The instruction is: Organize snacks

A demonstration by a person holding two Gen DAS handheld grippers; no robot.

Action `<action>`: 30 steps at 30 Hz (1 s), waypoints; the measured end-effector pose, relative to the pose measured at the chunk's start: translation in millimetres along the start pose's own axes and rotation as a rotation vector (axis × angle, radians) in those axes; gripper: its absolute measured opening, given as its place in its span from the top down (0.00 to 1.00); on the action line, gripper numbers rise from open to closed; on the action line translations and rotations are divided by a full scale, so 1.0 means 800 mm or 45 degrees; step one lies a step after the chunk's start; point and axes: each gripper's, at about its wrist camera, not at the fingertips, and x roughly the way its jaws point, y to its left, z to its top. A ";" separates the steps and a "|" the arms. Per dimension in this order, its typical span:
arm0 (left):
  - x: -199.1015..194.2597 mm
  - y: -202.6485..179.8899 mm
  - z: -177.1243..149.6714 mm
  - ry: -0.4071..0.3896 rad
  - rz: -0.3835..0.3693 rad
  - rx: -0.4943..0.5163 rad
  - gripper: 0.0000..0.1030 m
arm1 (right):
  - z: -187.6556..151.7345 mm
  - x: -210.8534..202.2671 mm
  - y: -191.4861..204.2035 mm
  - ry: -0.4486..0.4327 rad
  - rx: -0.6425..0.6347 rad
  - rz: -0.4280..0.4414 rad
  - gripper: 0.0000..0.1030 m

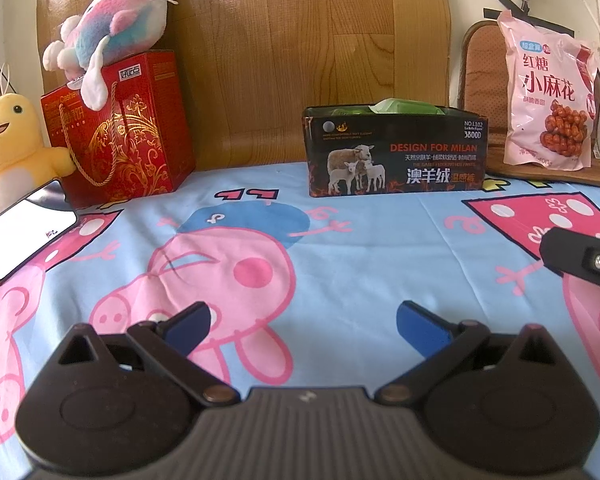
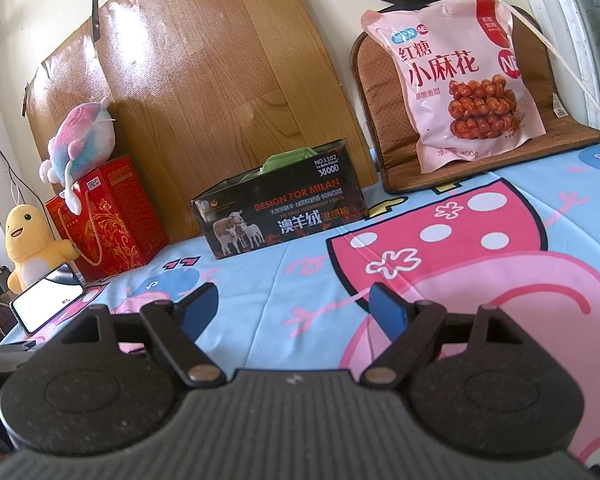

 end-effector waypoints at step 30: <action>0.002 0.002 0.001 -0.002 0.023 0.002 0.00 | 0.001 0.000 0.000 -0.002 0.005 0.002 0.18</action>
